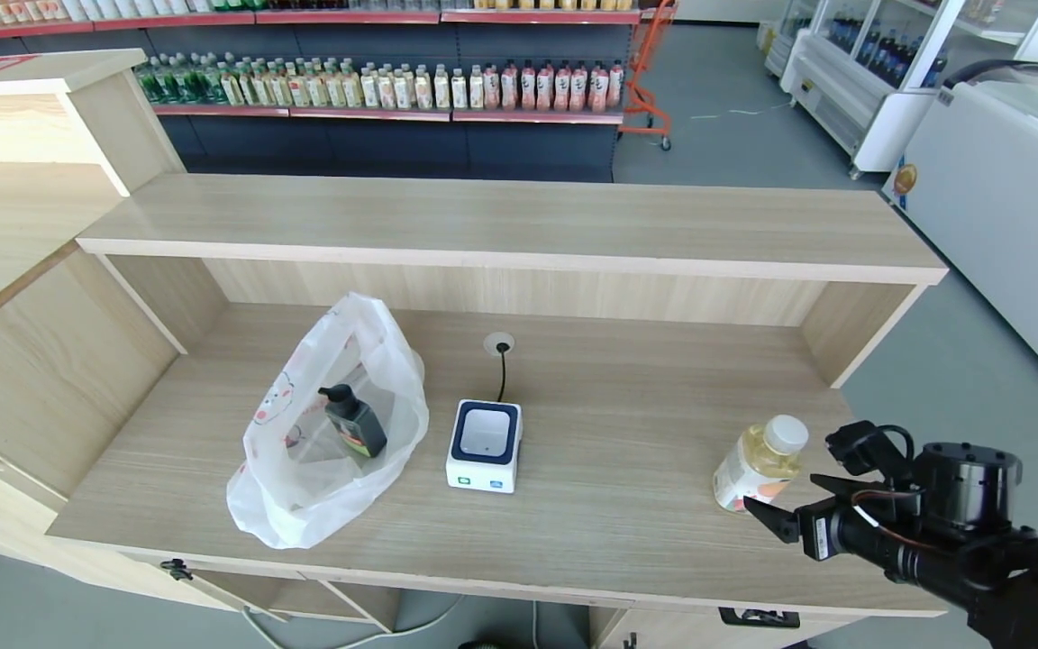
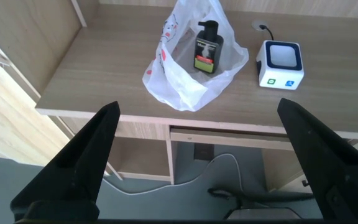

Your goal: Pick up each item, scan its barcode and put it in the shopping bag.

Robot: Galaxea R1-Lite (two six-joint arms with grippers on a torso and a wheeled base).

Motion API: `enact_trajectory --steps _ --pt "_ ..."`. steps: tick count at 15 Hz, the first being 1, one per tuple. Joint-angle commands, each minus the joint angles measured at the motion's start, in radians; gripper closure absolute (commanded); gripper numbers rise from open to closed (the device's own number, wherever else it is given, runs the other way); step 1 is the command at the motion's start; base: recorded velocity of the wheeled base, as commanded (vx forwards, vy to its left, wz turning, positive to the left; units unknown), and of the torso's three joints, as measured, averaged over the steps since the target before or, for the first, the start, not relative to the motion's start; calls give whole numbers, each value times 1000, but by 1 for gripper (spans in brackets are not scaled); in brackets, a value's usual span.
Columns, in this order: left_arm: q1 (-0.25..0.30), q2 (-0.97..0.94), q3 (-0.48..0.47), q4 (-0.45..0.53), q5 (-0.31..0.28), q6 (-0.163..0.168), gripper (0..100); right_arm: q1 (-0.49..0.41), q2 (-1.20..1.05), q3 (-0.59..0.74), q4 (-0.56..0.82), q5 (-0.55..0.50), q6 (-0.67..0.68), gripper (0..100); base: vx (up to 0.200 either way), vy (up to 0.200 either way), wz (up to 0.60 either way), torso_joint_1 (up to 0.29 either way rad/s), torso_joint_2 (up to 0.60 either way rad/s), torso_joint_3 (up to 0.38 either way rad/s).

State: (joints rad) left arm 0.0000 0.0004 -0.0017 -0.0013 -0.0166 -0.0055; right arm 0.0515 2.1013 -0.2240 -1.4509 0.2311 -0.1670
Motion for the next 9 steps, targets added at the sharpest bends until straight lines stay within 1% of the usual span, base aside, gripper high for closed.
enact_trajectory --steps 1,3,5,9 --pt "0 0 0 0 0 -1 0 25 68 -3 -52 -30 4 0 0 0 0 0 0 0" --pt "0 0 0 0 0 -1 0 28 109 -24 -114 -45 7 0 0 0 0 0 0 0" --pt "0 0 0 0 0 -1 0 28 144 -55 -120 -93 9 0 0 0 0 0 0 0" --pt "0 0 0 0 0 -1 0 36 184 -100 -120 -96 24 0 0 0 0 0 0 0"
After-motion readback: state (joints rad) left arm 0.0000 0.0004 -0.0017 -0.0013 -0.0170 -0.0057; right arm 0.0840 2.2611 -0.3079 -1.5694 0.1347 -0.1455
